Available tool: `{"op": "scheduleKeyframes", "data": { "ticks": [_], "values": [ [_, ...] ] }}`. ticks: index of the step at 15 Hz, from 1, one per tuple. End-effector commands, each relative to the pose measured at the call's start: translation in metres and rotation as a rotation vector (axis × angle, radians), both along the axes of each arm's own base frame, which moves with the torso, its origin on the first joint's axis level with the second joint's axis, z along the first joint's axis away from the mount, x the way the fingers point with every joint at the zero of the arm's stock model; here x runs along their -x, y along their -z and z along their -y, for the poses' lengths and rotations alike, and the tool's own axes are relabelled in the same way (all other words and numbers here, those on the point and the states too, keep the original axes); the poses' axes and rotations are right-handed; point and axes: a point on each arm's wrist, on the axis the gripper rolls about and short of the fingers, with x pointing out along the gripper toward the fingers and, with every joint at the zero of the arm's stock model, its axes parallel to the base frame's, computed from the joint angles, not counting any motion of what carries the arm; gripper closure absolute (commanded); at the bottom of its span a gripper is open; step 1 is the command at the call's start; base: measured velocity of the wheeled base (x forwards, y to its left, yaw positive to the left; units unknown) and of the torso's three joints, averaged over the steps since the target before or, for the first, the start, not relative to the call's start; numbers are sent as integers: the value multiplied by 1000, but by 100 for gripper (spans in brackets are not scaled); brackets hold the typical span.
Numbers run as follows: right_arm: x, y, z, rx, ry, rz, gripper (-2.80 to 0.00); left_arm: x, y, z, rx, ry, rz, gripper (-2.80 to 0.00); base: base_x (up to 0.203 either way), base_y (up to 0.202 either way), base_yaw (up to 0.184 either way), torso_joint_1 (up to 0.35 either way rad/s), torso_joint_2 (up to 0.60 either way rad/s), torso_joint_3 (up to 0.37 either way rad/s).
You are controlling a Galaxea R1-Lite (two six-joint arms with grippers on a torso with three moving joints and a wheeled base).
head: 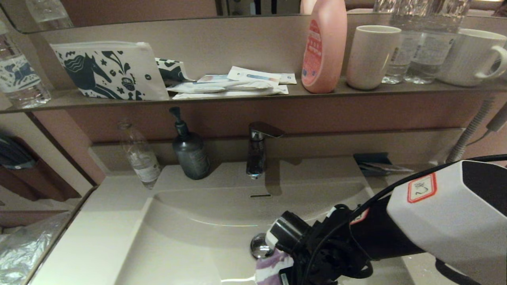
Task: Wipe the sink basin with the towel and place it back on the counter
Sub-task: Wipe the sink
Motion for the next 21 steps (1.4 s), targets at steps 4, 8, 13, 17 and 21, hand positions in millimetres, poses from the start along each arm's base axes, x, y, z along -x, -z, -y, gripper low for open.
{"op": "scheduleKeyframes", "data": {
  "ticks": [4,8,13,17,21],
  "values": [
    [-6,12,-54,-82,-73,30,0,0,0,0,0,-1,-1,0,0,0,0,0,0,0],
    [-8,10,-92,-174,-139,25,0,0,0,0,0,-1,-1,0,0,0,0,0,0,0],
    [-8,11,-128,-212,-183,42,0,0,0,0,0,-1,-1,0,0,0,0,0,0,0],
    [-17,1,-145,-365,-205,116,0,0,0,0,0,-1,-1,0,0,0,0,0,0,0],
    [-28,-5,-158,-509,-198,251,0,0,0,0,0,-1,-1,0,0,0,0,0,0,0]
  ]
}}
